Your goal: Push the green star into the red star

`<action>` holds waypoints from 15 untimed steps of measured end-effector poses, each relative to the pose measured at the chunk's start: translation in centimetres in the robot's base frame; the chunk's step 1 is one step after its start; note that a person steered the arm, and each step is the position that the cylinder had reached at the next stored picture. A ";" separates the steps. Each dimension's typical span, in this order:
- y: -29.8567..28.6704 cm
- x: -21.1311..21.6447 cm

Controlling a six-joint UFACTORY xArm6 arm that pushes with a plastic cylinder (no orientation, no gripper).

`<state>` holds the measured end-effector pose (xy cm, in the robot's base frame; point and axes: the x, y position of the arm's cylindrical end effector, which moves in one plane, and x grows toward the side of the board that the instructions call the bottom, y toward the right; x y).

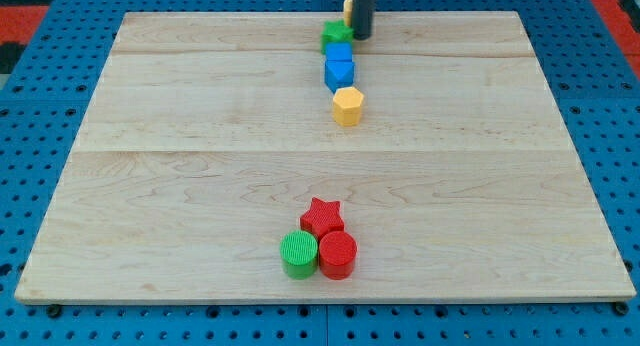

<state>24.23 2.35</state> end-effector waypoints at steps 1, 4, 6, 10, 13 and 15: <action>-4.8 0.1; -15.1 4.3; -17.2 4.7; -19.9 4.7; -21.7 4.7; -22.1 4.7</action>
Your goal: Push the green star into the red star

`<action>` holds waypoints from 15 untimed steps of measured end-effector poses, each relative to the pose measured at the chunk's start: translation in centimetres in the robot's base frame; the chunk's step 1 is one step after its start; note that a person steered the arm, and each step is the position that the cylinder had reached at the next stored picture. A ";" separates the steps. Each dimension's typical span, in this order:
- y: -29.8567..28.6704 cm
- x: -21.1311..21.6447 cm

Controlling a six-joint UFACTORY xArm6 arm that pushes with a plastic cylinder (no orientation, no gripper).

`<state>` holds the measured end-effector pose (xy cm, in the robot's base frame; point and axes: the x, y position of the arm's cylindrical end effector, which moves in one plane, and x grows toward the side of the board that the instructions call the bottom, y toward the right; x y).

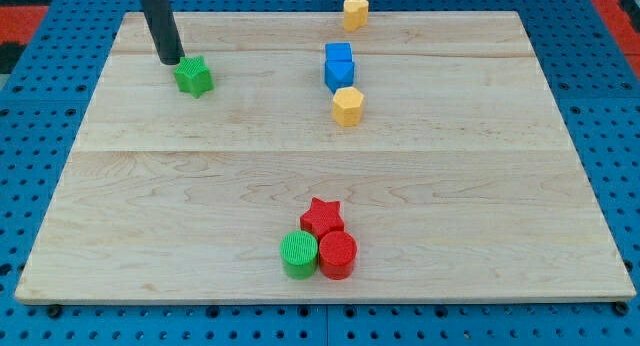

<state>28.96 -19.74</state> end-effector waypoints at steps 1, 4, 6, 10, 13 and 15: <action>-0.1 0.0; 5.5 6.2; 8.2 0.3; 7.7 8.1; 7.2 14.4; 1.2 18.7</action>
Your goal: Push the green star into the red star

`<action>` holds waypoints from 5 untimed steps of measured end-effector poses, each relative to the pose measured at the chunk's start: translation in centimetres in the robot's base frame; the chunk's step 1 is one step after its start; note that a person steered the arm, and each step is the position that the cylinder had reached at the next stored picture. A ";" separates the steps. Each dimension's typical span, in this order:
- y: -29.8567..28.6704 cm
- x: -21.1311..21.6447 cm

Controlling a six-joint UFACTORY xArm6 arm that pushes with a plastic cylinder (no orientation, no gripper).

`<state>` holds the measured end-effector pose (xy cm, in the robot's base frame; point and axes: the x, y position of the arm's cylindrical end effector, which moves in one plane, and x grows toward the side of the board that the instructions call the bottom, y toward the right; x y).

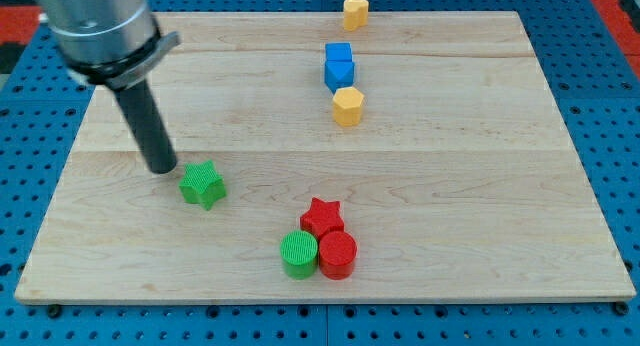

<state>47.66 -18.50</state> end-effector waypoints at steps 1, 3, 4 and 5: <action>4.6 3.2; 5.6 1.8; 7.6 0.2; 9.2 0.3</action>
